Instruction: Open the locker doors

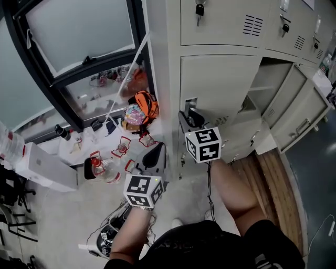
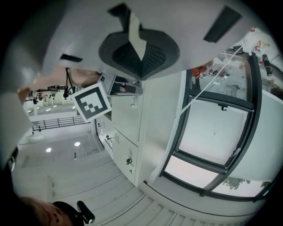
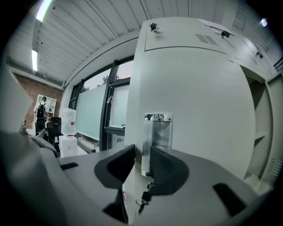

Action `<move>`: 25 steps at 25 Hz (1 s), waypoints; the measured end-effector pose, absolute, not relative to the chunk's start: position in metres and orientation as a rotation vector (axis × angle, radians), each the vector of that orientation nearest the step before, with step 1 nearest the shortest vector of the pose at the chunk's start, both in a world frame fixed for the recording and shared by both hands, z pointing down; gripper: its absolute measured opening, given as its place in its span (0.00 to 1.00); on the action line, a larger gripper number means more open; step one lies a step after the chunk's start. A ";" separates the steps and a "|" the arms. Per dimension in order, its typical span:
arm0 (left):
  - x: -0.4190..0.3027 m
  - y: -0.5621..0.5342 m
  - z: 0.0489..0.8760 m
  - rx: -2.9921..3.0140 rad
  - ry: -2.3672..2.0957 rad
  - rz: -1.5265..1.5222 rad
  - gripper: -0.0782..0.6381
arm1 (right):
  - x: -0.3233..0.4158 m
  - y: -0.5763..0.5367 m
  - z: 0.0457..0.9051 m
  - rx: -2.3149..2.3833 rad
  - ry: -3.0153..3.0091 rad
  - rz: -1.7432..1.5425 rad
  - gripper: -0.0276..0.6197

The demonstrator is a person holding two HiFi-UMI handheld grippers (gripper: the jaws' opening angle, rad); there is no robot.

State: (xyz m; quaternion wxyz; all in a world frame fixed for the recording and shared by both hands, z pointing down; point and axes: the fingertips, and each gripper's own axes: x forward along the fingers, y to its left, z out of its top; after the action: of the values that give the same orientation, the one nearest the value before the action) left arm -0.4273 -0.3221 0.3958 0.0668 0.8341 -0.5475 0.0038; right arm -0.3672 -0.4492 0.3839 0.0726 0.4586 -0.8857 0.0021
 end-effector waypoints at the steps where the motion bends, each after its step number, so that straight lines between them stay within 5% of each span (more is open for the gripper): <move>1: -0.427 -0.321 0.396 2.520 -1.643 0.010 0.11 | -0.366 -0.447 0.384 1.384 -2.657 0.006 0.21; 25: -0.360 -0.278 0.395 2.572 -1.570 0.025 0.11 | -0.309 -0.361 0.384 1.179 -2.777 0.019 0.21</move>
State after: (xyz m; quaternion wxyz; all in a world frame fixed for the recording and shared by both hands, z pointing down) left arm -0.3597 -0.2779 0.3947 0.0641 0.8518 -0.5199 0.0082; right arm -0.3089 -0.3607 0.3839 0.0623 0.3902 -0.9186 0.0062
